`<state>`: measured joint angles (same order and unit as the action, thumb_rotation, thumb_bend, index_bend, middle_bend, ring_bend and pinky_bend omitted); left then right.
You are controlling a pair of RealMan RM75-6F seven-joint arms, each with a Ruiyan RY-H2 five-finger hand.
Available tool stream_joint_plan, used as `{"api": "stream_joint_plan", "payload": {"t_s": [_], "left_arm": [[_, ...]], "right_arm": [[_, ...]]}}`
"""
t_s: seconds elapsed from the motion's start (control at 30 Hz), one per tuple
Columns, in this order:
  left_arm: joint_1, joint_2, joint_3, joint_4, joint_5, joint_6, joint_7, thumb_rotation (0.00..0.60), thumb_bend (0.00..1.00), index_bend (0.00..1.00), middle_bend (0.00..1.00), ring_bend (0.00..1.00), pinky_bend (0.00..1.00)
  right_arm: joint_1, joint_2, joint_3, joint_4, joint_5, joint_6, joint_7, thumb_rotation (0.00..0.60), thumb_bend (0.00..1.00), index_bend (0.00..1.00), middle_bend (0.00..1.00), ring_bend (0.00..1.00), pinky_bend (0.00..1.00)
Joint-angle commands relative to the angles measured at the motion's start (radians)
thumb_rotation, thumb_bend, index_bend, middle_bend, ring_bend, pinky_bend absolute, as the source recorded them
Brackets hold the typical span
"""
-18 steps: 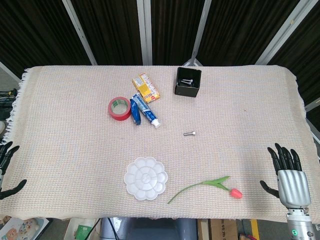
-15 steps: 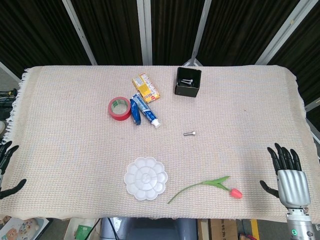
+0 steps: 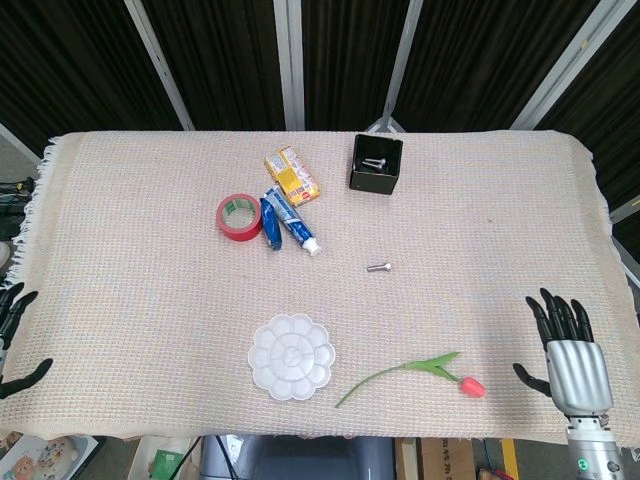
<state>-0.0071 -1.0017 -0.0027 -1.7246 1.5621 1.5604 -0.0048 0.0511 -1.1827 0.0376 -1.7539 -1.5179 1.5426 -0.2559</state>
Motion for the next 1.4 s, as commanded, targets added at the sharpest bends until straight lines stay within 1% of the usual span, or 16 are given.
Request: {"api": "stream_joint_plan", "payload": {"t_s": [0.03, 0.2, 0.33, 0.5, 0.57, 0.67, 0.7, 0.77, 0.8, 0.87, 0.93, 1.03, 1.17, 1.4], "left_arm": [[0.004, 0.003, -0.001, -0.005, 0.002, 0.009, 0.000, 0.600, 0.34, 0.11, 0.00, 0.00, 0.00], [0.011, 0.010, 0.002, -0.003, 0.008, 0.022, -0.017, 0.600, 0.34, 0.11, 0.00, 0.00, 0.00], [0.010, 0.016, -0.002, 0.000, 0.004, 0.022, -0.038, 0.600, 0.34, 0.11, 0.00, 0.00, 0.00], [0.010, 0.016, -0.001, 0.001, 0.004, 0.019, -0.039, 0.600, 0.34, 0.11, 0.00, 0.00, 0.00], [0.008, 0.014, -0.001, -0.001, 0.005, 0.016, -0.035, 0.600, 0.34, 0.11, 0.00, 0.00, 0.00], [0.006, 0.010, 0.001, -0.003, 0.010, 0.013, -0.025, 0.600, 0.34, 0.11, 0.00, 0.00, 0.00], [0.005, 0.009, 0.002, -0.004, 0.012, 0.012, -0.020, 0.600, 0.34, 0.11, 0.00, 0.00, 0.00], [0.005, 0.007, 0.002, -0.004, 0.013, 0.012, -0.014, 0.600, 0.34, 0.11, 0.00, 0.00, 0.00], [0.005, 0.006, 0.002, -0.004, 0.012, 0.011, -0.010, 0.600, 0.34, 0.11, 0.00, 0.00, 0.00], [0.005, 0.006, 0.001, -0.005, 0.007, 0.010, -0.008, 0.600, 0.34, 0.11, 0.00, 0.00, 0.00], [0.005, 0.006, -0.003, -0.004, -0.001, 0.010, -0.011, 0.600, 0.34, 0.11, 0.00, 0.00, 0.00], [0.005, 0.006, -0.009, -0.002, -0.013, 0.009, -0.016, 0.600, 0.34, 0.11, 0.00, 0.00, 0.00], [0.002, 0.006, -0.011, 0.000, -0.018, 0.003, -0.017, 0.600, 0.34, 0.11, 0.00, 0.00, 0.00], [0.000, 0.007, -0.014, 0.002, -0.024, 0.000, -0.020, 0.600, 0.34, 0.11, 0.00, 0.00, 0.00]], "right_arm": [[0.004, -0.003, 0.000, 0.006, 0.010, -0.015, -0.002, 0.600, 0.15, 0.11, 0.04, 0.07, 0.02], [0.008, -0.004, 0.001, 0.002, 0.014, -0.030, -0.008, 0.600, 0.15, 0.11, 0.04, 0.07, 0.02], [0.032, 0.005, 0.007, -0.024, 0.005, -0.061, -0.005, 0.600, 0.15, 0.13, 0.04, 0.07, 0.02], [0.098, 0.040, 0.036, -0.071, 0.024, -0.155, -0.022, 0.600, 0.15, 0.15, 0.04, 0.07, 0.02], [0.141, 0.051, 0.066, -0.096, 0.051, -0.208, -0.039, 0.600, 0.15, 0.17, 0.04, 0.07, 0.02], [0.210, 0.055, 0.118, -0.127, 0.129, -0.296, -0.084, 0.600, 0.15, 0.22, 0.04, 0.08, 0.05], [0.244, 0.042, 0.147, -0.135, 0.179, -0.332, -0.108, 0.600, 0.15, 0.23, 0.04, 0.08, 0.06], [0.289, 0.019, 0.180, -0.139, 0.254, -0.380, -0.137, 0.600, 0.15, 0.24, 0.04, 0.09, 0.08], [0.323, 0.001, 0.202, -0.136, 0.314, -0.415, -0.164, 0.600, 0.15, 0.25, 0.04, 0.09, 0.08], [0.377, -0.036, 0.233, -0.121, 0.409, -0.456, -0.212, 0.600, 0.15, 0.28, 0.04, 0.10, 0.09], [0.429, -0.074, 0.252, -0.098, 0.495, -0.486, -0.269, 0.600, 0.15, 0.29, 0.05, 0.10, 0.09], [0.492, -0.128, 0.264, -0.063, 0.594, -0.503, -0.345, 0.600, 0.15, 0.32, 0.05, 0.11, 0.09], [0.571, -0.206, 0.273, -0.012, 0.698, -0.502, -0.431, 0.600, 0.16, 0.35, 0.06, 0.12, 0.10], [0.678, -0.311, 0.284, 0.080, 0.830, -0.498, -0.516, 0.600, 0.20, 0.41, 0.08, 0.15, 0.12]]}}
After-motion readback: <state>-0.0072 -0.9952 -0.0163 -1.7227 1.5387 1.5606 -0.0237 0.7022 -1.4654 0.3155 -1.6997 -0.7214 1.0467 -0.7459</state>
